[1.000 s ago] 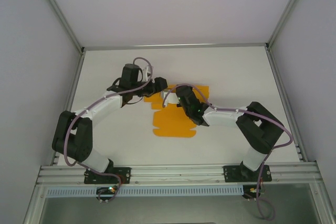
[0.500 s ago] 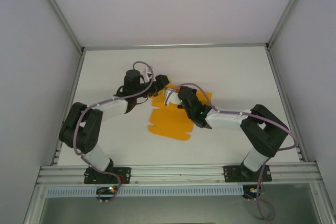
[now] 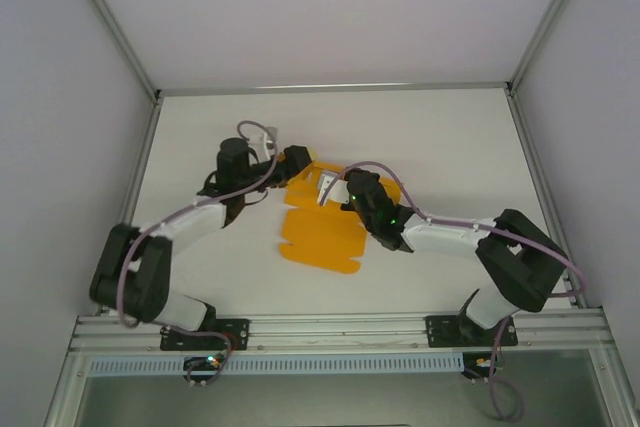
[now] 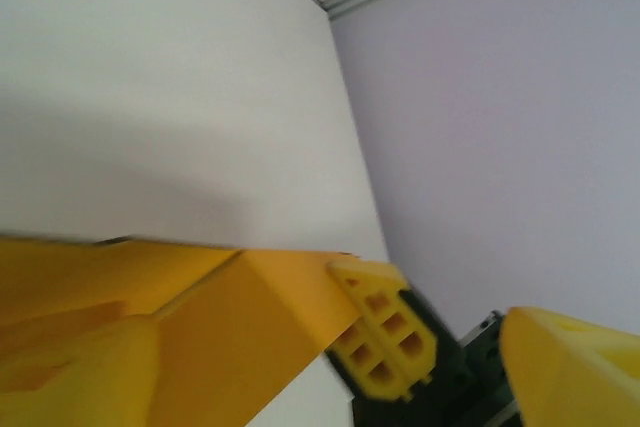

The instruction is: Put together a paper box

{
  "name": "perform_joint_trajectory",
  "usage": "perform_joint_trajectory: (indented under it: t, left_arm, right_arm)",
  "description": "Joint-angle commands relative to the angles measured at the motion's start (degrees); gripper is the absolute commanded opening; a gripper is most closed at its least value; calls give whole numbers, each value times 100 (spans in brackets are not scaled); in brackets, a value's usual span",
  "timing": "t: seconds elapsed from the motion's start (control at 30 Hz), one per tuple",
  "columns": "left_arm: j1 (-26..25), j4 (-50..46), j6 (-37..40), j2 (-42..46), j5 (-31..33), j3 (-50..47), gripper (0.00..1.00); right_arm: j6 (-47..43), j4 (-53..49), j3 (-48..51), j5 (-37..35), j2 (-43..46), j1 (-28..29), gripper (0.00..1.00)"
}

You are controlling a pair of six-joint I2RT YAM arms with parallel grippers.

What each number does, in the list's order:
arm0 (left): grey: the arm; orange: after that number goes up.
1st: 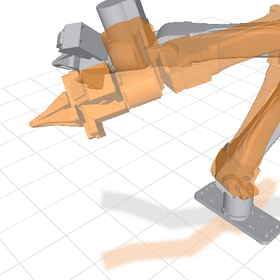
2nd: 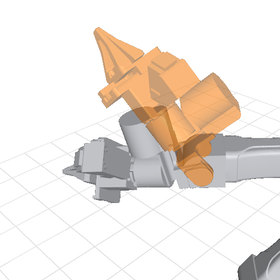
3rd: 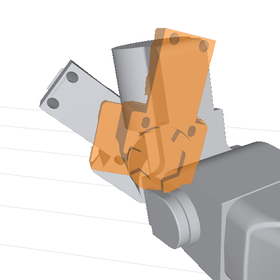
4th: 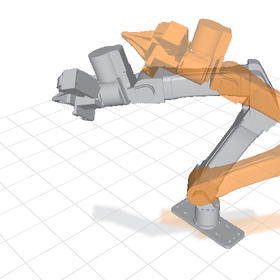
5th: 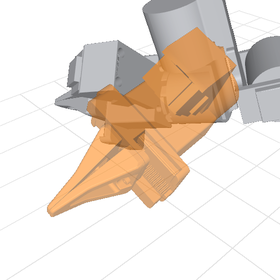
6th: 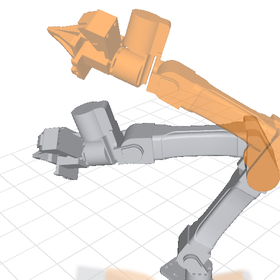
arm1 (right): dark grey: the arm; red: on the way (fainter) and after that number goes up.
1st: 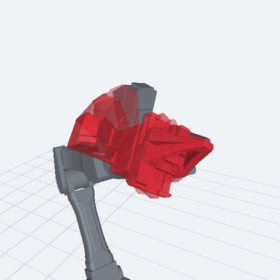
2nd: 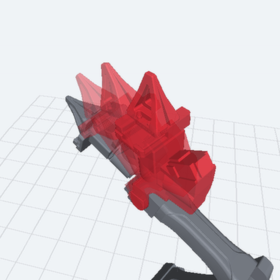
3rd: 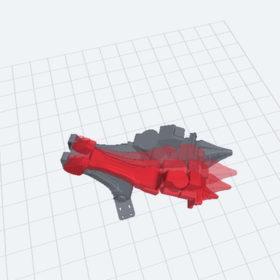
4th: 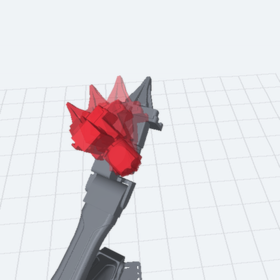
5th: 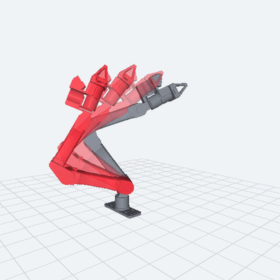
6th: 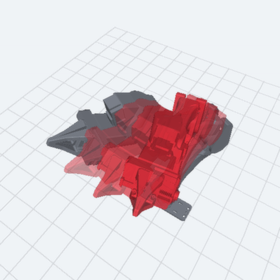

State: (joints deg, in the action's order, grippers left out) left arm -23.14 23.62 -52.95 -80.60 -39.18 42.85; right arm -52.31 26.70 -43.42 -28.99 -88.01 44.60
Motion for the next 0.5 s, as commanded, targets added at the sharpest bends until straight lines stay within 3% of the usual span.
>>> perform_joint_trajectory:
  t: [0.0, 0.07, 0.17, 0.47]
  left_arm:
    - [181, -2289, 1767, 619, 371, -82, 97]
    - [270, -2918, 2353, 945, 674, -181, 100]
    - [507, -3168, 2812, 1053, 613, -395, 100]
    - [556, -1899, 3783, -21, -297, -156, 90]
  right_arm:
    - [136, -170, -38, 261, 394, -191, 0]
    - [160, -388, -61, 433, 588, -282, 0]
    - [262, -753, -119, 798, 767, -377, 0]
    - [816, -1885, -464, 1708, 1064, -639, 0]
